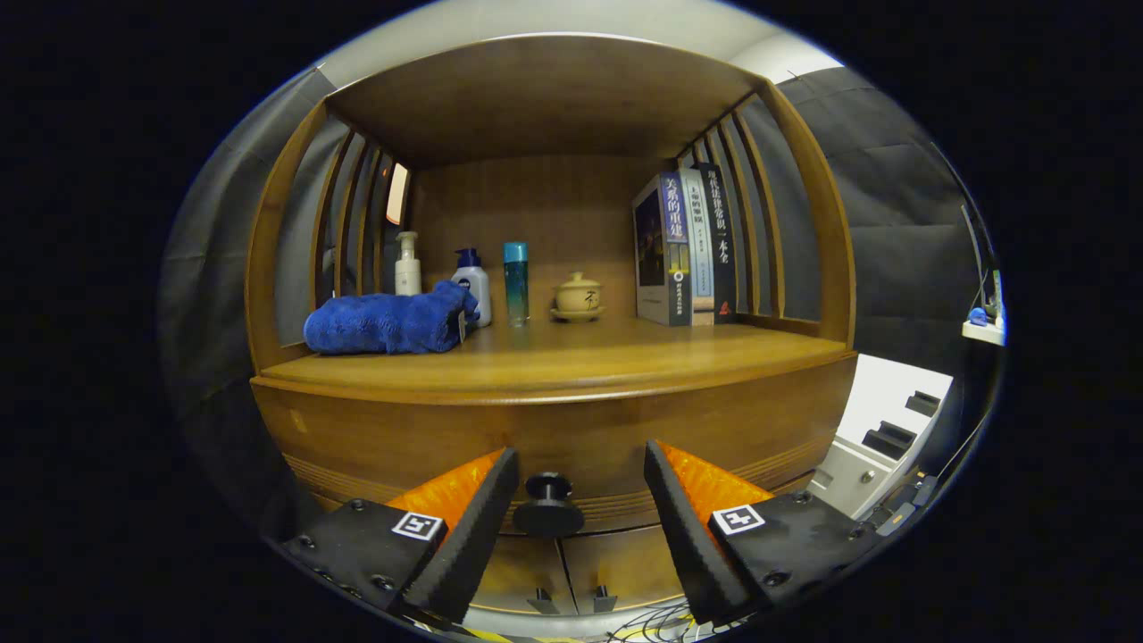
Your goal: Pull open the drawer, take out the items inside it, and place them on the countertop above the cabinet.
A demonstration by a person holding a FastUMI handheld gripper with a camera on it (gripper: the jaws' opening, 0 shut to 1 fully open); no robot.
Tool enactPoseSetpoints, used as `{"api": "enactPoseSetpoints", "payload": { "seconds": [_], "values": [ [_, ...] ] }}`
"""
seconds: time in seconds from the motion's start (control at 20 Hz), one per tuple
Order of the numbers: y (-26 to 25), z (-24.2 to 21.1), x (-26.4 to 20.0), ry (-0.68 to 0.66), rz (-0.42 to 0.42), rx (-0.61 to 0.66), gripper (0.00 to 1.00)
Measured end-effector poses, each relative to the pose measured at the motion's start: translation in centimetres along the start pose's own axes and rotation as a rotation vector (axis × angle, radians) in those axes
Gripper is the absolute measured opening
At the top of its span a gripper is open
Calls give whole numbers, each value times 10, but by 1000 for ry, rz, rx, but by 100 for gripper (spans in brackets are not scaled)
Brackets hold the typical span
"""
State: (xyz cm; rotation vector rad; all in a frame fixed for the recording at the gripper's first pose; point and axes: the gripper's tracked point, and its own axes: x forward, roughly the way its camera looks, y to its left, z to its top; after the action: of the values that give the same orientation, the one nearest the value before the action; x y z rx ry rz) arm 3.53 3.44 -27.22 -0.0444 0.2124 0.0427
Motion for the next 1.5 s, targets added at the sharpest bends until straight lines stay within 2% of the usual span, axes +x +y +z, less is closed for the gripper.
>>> {"api": "enactPoseSetpoints", "payload": {
  "seconds": [0.5, 0.6, 0.9, 1.5],
  "values": [
    [13, -23, 9, 53, 14, 11, 55],
    [12, -23, 9, 64, 12, 5, 53],
    [12, -24, 7, 57, 17, 12, 37],
    [12, -29, -31, 60, 34, 9, 37]
  ]
}}
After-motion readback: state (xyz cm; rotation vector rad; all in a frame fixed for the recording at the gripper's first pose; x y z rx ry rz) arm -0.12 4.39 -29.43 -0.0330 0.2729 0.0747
